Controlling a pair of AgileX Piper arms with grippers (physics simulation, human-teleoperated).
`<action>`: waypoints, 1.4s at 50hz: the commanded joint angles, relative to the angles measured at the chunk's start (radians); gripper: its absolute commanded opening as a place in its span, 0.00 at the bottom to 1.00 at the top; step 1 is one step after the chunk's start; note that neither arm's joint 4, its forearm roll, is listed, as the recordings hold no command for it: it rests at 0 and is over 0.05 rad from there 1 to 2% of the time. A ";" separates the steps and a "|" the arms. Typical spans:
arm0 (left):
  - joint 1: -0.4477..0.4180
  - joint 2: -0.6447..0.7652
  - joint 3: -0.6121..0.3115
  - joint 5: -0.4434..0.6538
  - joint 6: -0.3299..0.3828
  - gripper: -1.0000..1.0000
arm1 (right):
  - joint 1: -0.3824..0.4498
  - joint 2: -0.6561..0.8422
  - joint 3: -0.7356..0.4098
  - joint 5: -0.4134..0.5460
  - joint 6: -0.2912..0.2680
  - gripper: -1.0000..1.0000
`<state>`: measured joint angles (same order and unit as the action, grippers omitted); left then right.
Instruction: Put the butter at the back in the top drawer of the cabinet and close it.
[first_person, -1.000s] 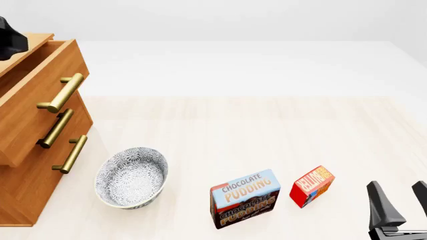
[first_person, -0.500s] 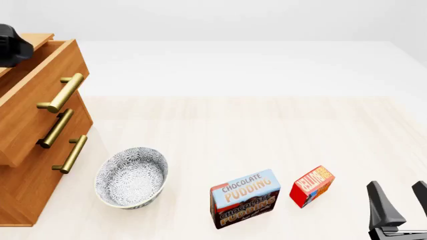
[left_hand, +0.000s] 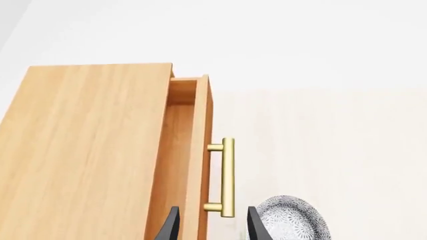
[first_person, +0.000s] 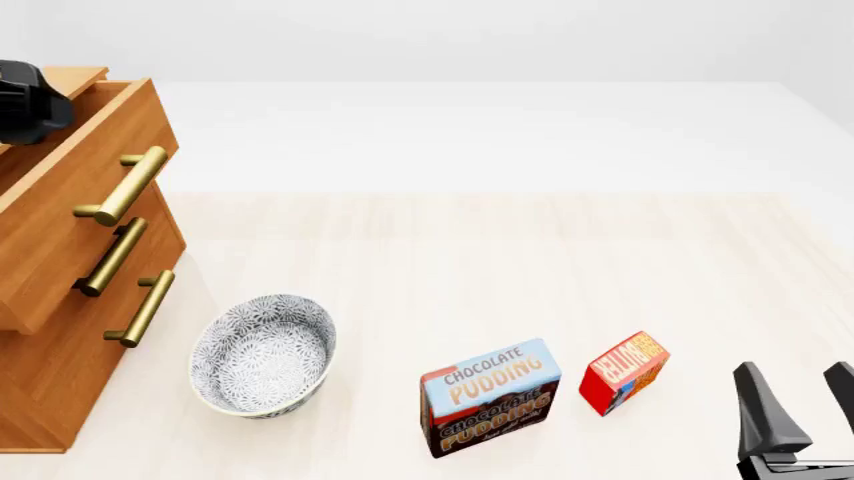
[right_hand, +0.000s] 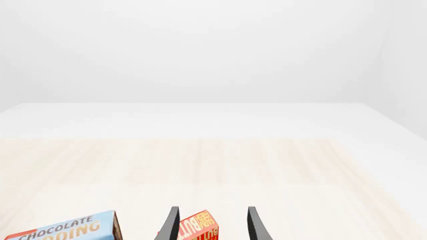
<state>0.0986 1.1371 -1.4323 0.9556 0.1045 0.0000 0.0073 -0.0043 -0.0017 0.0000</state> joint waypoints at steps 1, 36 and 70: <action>0.007 0.006 0.011 -0.009 0.004 1.00 | 0.000 0.000 0.000 0.000 0.000 1.00; 0.017 0.024 0.056 -0.035 0.004 1.00 | 0.000 0.000 0.000 0.000 0.000 1.00; 0.029 0.041 0.102 -0.067 0.006 1.00 | 0.000 0.000 0.000 0.000 0.000 1.00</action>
<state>0.1248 1.1730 -1.3418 0.8967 0.1091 0.0000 0.0073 -0.0043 -0.0017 0.0000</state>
